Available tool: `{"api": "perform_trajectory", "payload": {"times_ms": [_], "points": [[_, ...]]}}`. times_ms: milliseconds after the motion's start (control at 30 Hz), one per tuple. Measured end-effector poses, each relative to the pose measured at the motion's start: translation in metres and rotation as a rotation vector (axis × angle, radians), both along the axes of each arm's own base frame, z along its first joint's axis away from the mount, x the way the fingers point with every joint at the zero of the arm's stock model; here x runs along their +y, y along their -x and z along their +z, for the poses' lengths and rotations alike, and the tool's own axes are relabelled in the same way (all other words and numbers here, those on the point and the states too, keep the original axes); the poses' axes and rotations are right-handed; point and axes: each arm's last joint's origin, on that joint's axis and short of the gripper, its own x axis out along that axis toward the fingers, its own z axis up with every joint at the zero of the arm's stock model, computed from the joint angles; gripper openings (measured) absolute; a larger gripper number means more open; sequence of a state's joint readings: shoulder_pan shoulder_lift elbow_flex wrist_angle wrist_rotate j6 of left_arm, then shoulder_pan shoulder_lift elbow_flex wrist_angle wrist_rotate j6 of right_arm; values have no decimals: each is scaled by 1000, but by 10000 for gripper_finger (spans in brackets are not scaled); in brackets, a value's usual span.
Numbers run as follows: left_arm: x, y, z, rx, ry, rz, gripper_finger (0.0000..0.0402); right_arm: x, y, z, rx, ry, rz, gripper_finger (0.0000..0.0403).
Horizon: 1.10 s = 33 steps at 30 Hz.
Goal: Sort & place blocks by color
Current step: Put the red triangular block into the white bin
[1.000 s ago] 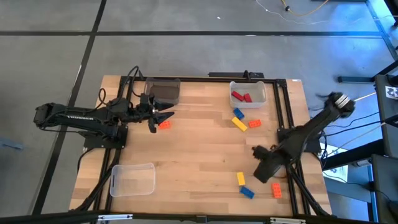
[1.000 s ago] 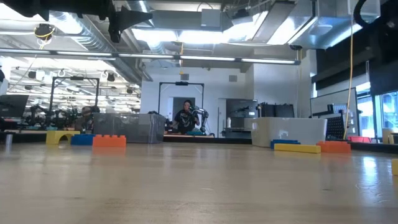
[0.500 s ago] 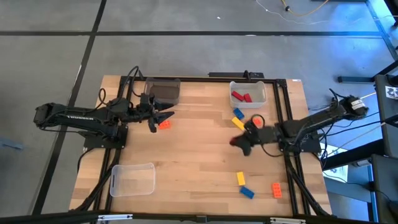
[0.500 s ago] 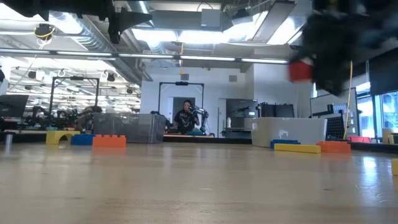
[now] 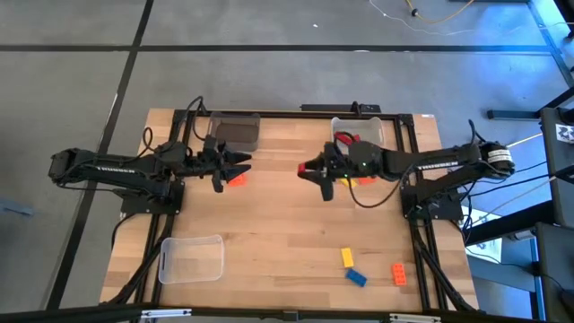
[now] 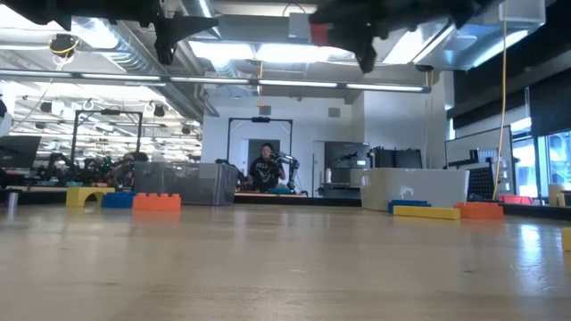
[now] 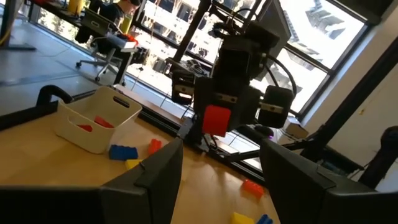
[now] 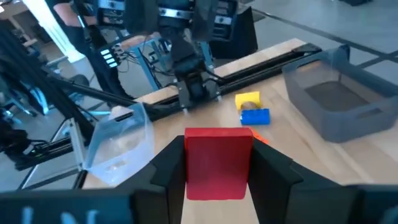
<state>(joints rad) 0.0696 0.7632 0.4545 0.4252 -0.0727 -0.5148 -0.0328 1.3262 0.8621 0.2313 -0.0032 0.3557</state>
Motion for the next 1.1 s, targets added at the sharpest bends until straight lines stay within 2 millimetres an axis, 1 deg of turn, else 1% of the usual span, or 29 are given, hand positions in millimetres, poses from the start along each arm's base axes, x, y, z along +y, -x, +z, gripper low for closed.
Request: {"api": "perform_trajectory", "payload": {"times_ms": [100, 233, 667, 800, 867, 933, 1000, 1100], "points": [[0, 0, 0, 3, 0, 0, 206, -3, -5, -4, 10, -5, 3, 132], [0, 0, -1, 7, 0, 0, 206, -2, -7, -6, -6, -19, 22, 132], [0, 0, -1, 11, 1, 0, 206, -2, -7, -7, -5, -32, 30, 132], [-1, 0, -1, 13, 13, -33, 206, -4, -7, -7, 15, -36, -9, 132], [-1, 0, -1, 12, 19, -44, 206, -11, -7, -5, 65, -12, -63, 132], [-1, 0, -1, 13, 20, -41, 206, -25, -6, 1, 153, 28, -133, 132], [-1, 0, -1, 12, 21, -41, 206, -45, 0, 6, 284, 57, -224, 132], [-1, 0, -1, 12, 21, -41, 206, -81, 16, 13, 468, 95, -374, 132]]}}
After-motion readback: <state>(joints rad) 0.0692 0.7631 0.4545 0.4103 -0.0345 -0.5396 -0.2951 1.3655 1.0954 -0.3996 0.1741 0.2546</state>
